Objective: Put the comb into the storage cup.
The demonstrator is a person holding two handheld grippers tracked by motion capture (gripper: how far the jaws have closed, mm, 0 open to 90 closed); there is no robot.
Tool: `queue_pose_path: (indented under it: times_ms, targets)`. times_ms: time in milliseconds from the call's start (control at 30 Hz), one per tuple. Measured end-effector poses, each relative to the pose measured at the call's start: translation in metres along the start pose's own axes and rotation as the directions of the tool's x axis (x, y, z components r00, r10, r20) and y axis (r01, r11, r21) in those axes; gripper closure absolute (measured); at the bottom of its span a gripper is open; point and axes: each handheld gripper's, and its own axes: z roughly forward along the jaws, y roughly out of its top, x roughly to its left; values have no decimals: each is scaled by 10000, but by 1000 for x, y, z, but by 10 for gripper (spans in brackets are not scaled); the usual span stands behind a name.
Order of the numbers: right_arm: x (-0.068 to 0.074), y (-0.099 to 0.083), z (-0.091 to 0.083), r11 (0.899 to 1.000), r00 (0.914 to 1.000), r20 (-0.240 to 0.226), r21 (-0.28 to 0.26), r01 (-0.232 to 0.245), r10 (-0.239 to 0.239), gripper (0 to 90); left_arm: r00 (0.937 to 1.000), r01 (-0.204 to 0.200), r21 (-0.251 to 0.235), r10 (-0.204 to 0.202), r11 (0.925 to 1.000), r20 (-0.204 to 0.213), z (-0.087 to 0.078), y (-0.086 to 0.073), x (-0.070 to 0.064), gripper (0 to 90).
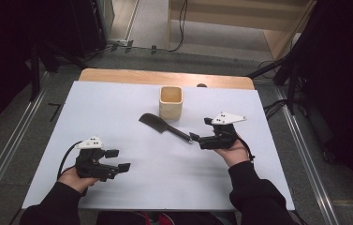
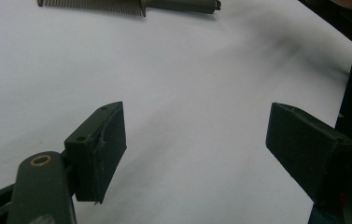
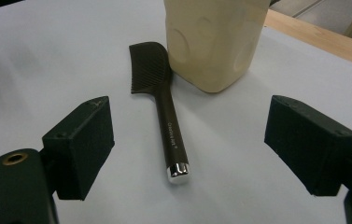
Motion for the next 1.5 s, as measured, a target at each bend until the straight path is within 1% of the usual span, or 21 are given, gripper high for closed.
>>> queue_pose_path:
  times_ms: [167,233,333,433,533,600,667,767,933,1133,1233,1367,1500]
  targets:
    - [-1,3,4,10000,10000,9,-30,-41,41,143,10000,-9,11,9,10000,-3,0,0,0,207]
    - [-1,5,6,10000,10000,39,-60,-42,42,172,10000,2,1,-2,10000,-3,0,0,0,206]
    - [-1,5,9,10000,10000,18,-57,-46,46,172,10000,8,-3,-8,10000,-3,0,0,0,207]
    - [-2,6,12,10000,9999,-73,-20,-71,71,173,10000,-2,5,2,10000,6,0,0,0,206]
    - [-3,8,17,9998,9996,-205,41,-207,208,173,10000,-8,14,8,10000,10,0,0,0,206]
    - [-3,9,18,9998,9996,-219,69,-191,193,173,10000,-1,18,1,10000,21,0,0,0,206]
    - [-4,11,23,9998,9993,-323,121,-173,176,174,10000,4,19,-4,10000,14,0,0,0,206]
    - [-5,13,26,9997,9990,-421,175,-147,155,177,10000,0,22,0,10000,19,0,0,0,206]
    - [-5,17,32,9995,9982,-552,261,-198,213,181,10000,16,29,-16,10000,28,1,0,1,206]
    - [-6,23,38,9996,9959,-872,186,-204,220,186,10000,14,74,-14,10000,23,1,0,1,207]
    - [-7,24,42,9992,9939,-1048,203,-334,353,190,10000,29,52,-29,10000,18,0,-1,1,207]
    - [-7,24,43,9989,9930,-1104,252,-385,410,196,10000,40,23,-40,10000,18,1,-1,1,206]
    - [-7,23,44,9988,9934,-1067,306,-387,417,197,10000,22,34,-22,10000,24,1,-1,1,206]
